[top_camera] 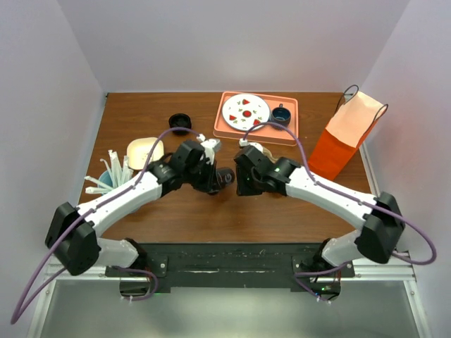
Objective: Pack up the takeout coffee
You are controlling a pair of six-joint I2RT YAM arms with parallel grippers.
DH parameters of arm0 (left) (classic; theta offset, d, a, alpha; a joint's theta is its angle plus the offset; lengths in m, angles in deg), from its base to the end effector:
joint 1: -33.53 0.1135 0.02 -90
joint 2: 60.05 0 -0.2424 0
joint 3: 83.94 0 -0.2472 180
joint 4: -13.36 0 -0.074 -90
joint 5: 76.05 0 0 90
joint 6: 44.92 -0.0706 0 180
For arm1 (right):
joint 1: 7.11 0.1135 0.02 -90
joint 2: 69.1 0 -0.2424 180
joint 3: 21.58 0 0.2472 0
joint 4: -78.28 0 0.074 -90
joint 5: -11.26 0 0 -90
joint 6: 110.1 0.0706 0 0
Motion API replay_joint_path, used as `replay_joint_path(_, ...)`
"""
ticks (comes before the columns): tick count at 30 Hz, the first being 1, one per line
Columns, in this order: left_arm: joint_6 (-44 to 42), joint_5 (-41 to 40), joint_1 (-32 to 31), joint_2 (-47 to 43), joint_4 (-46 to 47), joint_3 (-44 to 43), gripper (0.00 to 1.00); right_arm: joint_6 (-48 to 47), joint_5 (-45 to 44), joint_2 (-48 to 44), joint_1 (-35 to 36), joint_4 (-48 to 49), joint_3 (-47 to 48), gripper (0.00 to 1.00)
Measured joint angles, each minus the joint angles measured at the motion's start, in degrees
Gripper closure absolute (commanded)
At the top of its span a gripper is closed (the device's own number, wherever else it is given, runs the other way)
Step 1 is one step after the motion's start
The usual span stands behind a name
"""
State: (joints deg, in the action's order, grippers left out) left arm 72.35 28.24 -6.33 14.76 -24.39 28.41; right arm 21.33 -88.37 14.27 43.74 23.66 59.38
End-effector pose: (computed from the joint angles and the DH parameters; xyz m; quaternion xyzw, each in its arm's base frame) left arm 0.2211 -0.2073 0.2161 0.1479 0.9057 -0.3061 0.2535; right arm 0.2094 0.2385 0.2234 -0.0547 0.9542 0.1481 0.2540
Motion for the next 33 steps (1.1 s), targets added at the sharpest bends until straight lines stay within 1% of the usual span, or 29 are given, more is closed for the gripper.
replay_joint_path(2,0.17,-4.90,0.00,2.32,-5.84,-6.16,1.00,-0.04,-1.62,-3.98,-0.15,-1.01,0.00,0.60)
replay_joint_path(5,0.17,-10.67,0.04,5.11,-14.40,-14.95,1.00,-0.04,-2.95,-7.26,-0.28,-1.62,0.02,0.58)
replay_joint_path(8,0.17,-14.51,0.09,9.35,-21.09,-23.67,1.00,-0.11,-4.09,-9.33,-0.28,-2.78,0.26,0.58)
replay_joint_path(10,0.15,-16.13,0.09,12.15,-24.81,-27.19,1.00,-0.35,-4.74,-9.53,-0.28,-3.78,1.03,0.58)
replay_joint_path(16,-0.17,-19.21,0.09,20.41,-35.71,-31.52,1.00,-2.10,-7.06,-9.51,-0.28,-6.80,4.11,0.57)
replay_joint_path(21,-1.60,-20.63,0.04,24.50,-41.64,-34.42,0.98,-3.30,-7.82,-9.53,-0.31,-7.17,4.83,0.57)
replay_joint_path(24,-2.84,-21.11,0.02,26.12,-44.11,-37.09,0.98,-3.61,-7.82,-9.53,-0.31,-7.52,4.83,0.57)
replay_joint_path(26,-3.21,-21.55,-0.09,27.28,-45.18,-38.75,0.95,-3.61,-7.80,-9.53,-0.31,-7.67,4.83,0.57)
replay_joint_path(33,-4.50,-21.79,-1.75,29.20,-46.84,-39.17,0.92,-3.56,-7.74,-9.53,-0.31,-7.78,4.83,0.57)
